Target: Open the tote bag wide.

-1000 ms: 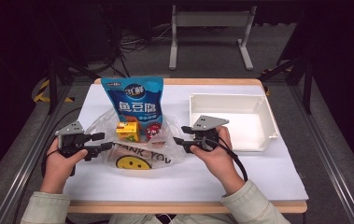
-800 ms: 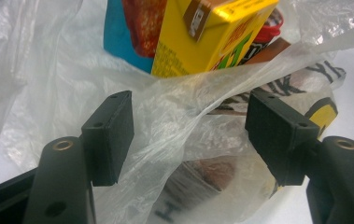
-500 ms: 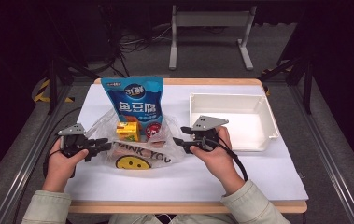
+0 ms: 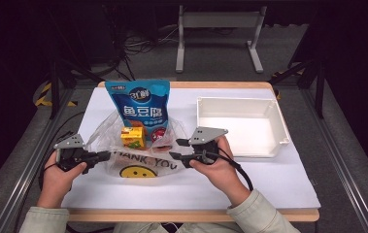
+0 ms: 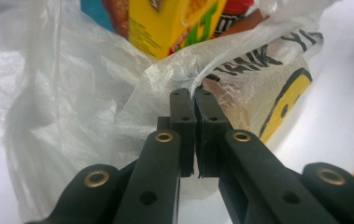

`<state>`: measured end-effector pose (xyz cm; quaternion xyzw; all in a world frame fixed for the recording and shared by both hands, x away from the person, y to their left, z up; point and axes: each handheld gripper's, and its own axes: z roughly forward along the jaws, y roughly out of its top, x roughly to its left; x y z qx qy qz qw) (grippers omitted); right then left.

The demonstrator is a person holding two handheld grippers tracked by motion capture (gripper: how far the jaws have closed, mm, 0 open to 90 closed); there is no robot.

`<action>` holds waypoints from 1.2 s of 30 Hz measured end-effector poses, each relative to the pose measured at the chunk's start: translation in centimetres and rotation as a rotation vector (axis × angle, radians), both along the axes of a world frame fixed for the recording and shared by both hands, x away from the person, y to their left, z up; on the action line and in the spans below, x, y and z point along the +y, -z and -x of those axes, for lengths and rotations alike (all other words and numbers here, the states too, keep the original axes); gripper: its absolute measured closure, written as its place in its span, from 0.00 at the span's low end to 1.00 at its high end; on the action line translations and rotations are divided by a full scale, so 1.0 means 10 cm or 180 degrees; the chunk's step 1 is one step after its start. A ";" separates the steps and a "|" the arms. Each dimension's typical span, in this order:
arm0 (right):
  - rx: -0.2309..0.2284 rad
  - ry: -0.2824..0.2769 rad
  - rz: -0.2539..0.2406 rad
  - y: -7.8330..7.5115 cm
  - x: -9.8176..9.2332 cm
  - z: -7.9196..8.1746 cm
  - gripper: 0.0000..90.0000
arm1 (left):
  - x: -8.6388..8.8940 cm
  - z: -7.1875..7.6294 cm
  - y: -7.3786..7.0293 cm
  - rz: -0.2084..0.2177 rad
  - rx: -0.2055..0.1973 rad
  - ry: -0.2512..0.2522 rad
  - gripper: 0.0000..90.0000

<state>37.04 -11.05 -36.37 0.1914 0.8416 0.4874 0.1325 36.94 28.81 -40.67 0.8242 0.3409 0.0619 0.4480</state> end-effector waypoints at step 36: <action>0.0616 -0.0180 0.1033 0.69 0.05 -0.22 0.97 | 0.11 0.19 0.46 -0.0190 0.0536 0.0074 0.99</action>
